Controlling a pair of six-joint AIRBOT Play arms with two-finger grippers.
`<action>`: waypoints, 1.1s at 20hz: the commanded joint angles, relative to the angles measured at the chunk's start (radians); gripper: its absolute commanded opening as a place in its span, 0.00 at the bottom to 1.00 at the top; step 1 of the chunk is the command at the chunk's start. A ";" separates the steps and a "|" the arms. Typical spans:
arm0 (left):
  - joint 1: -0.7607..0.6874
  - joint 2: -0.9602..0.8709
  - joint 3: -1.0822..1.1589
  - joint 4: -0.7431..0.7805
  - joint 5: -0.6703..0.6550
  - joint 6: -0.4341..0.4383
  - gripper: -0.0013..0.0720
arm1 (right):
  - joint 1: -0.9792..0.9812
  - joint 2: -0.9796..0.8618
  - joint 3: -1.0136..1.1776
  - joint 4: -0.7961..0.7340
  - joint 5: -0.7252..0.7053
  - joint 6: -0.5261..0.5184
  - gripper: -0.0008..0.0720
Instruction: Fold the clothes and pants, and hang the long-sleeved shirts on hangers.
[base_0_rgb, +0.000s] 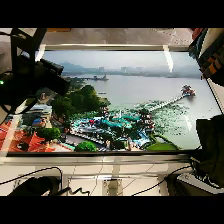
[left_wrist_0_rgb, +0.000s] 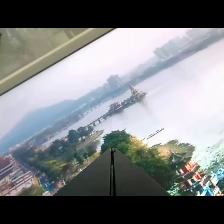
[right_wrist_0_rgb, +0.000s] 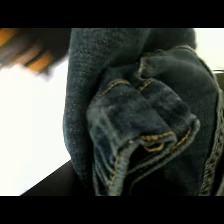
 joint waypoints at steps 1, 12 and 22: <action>0.001 0.002 0.000 0.000 0.001 0.000 0.04 | -0.097 0.019 -0.002 -0.200 0.196 0.217 0.06; 0.001 0.002 0.000 0.000 0.001 0.000 0.04 | -0.108 0.084 -0.010 -0.225 0.284 0.409 0.97; 0.002 0.002 0.000 0.004 0.001 0.001 0.04 | -0.080 0.084 -0.010 -0.118 0.019 0.146 0.53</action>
